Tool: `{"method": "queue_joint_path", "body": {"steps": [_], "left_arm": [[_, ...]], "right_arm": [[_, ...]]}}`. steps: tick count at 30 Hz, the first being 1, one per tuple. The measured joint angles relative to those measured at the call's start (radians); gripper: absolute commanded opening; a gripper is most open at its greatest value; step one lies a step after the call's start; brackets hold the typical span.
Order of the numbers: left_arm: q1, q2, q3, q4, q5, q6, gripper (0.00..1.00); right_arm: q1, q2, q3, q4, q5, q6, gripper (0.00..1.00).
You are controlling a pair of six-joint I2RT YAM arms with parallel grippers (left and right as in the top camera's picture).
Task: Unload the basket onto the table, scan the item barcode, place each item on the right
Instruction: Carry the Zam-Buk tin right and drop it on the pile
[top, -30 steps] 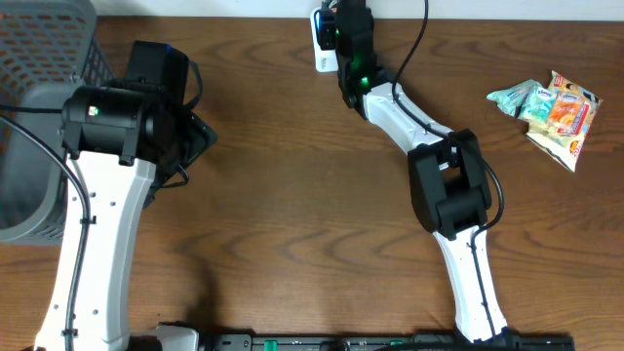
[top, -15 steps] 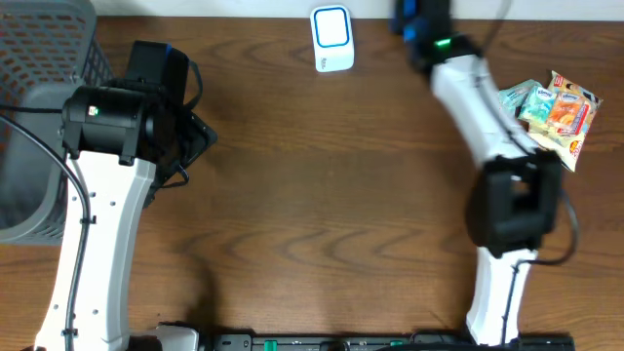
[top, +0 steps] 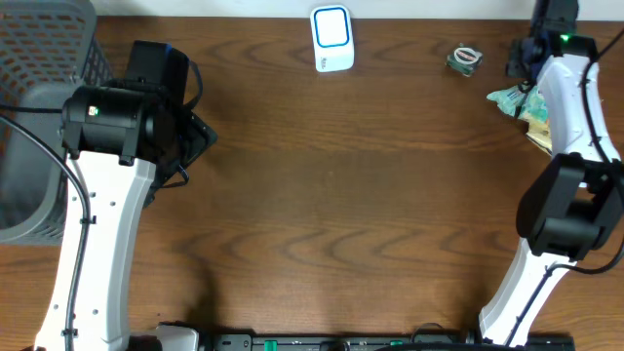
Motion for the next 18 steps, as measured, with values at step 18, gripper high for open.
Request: {"method": "queue_joint_path", "body": {"steps": [18], "left_arm": [[0.000,0.000,0.000,0.000,0.000,0.000,0.98]], "right_arm": [[0.091,0.057,0.001,0.322,-0.354,0.214,0.55]]}}
